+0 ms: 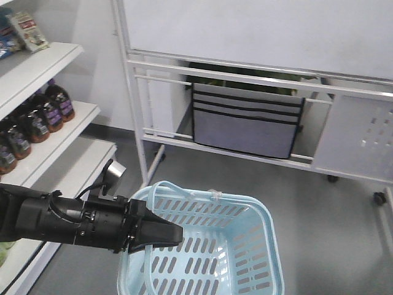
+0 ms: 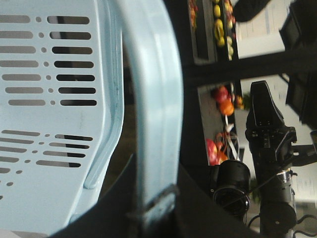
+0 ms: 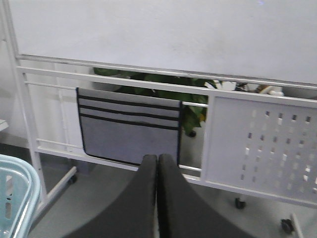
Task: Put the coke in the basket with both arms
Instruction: 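Drive the base toward the shelf with the Coca-Cola bottle, then approach the shelf holding the red Coca-Cola bottle, basket held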
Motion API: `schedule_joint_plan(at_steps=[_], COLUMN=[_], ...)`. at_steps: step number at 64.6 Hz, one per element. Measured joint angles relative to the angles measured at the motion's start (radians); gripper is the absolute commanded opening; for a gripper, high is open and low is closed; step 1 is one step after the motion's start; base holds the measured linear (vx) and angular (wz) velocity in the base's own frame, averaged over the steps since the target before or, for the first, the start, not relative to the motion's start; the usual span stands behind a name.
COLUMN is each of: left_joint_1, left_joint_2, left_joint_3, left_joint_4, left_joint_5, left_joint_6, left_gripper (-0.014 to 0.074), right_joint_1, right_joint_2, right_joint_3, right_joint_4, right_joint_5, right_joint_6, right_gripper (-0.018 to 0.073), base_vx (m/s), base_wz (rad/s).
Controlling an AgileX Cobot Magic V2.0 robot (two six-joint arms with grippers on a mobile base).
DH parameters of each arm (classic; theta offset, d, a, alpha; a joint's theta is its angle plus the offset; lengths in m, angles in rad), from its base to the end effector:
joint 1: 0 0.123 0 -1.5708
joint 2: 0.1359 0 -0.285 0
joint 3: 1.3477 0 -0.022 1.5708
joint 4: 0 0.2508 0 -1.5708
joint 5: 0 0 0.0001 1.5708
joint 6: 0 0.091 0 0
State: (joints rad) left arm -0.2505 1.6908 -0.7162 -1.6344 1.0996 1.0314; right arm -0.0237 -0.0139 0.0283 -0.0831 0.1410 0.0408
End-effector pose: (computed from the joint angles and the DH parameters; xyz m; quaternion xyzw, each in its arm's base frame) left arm 0.2489 -0.1472 0.1894 0.0331 0.8106 -0.5785 0.0852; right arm 0.0564 -0.0024 0.1916 -0.0025 0.7306 -0.0265 0.6822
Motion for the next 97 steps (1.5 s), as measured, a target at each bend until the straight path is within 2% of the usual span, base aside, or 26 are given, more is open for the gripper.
schedule_joint_plan(at_steps=[97], left_joint_1=[0.000], left_joint_2=[0.000], left_joint_3=[0.000], left_joint_4=[0.000], left_joint_5=[0.000], left_joint_6=[0.000], left_gripper=[-0.0006], right_joint_1=[0.000], right_joint_2=[0.000], right_joint_3=[0.000], right_joint_4=[0.000], right_joint_5=[0.000], right_joint_6=[0.000], right_gripper=[-0.0010], base_vx=[0.14], base_wz=[0.61])
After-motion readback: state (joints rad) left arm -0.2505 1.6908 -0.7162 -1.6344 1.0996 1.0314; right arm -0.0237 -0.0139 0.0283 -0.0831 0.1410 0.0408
